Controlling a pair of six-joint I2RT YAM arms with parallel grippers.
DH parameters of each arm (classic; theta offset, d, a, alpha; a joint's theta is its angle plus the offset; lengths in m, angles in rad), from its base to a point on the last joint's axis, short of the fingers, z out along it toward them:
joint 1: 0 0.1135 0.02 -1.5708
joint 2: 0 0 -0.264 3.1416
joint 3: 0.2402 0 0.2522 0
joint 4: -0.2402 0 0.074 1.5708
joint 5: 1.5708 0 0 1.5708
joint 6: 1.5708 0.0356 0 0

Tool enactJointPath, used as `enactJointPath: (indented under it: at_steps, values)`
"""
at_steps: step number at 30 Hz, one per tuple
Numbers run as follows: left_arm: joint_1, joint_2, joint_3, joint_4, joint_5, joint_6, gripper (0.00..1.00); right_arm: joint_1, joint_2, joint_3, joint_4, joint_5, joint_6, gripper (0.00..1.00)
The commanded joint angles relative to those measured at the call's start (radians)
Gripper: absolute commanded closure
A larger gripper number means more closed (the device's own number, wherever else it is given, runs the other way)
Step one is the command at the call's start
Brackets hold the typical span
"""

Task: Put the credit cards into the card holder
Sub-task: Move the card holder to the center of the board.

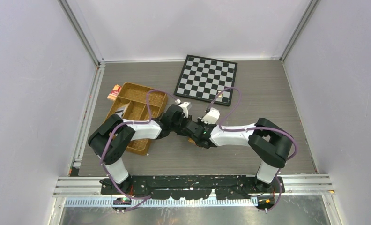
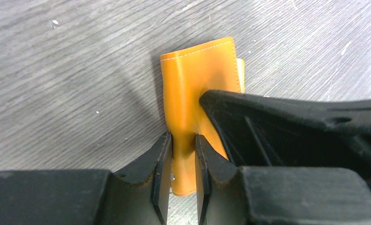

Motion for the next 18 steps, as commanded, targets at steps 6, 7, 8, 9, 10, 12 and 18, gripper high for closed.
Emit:
enactJointPath:
  at_steps: [6,7,8,9,10,12,18]
  values:
    - [-0.015,0.058,-0.093,0.101,-0.018,-0.116,1.0,0.167,0.101,-0.083,-0.314,-0.156,0.265,0.99]
    - [-0.015,0.056,-0.094,0.101,-0.02,-0.118,1.0,0.18,0.107,-0.08,-0.331,-0.149,0.284,1.0]
    - [-0.015,0.055,-0.094,0.099,-0.022,-0.117,1.0,0.193,0.112,-0.074,-0.351,-0.139,0.314,1.0]
    - [-0.014,0.054,-0.093,0.096,-0.024,-0.114,1.0,0.207,0.116,-0.073,-0.366,-0.132,0.339,0.99]
    - [-0.012,0.054,-0.092,0.093,-0.024,-0.11,1.0,0.215,0.116,-0.078,-0.373,-0.131,0.36,0.99]
    - [-0.008,0.051,-0.091,0.087,-0.026,-0.101,1.0,0.219,0.103,-0.101,-0.369,-0.133,0.393,1.0]
    - [-0.001,0.048,-0.086,0.067,-0.025,-0.055,1.0,0.219,-0.01,-0.161,-0.228,-0.109,0.274,1.0]
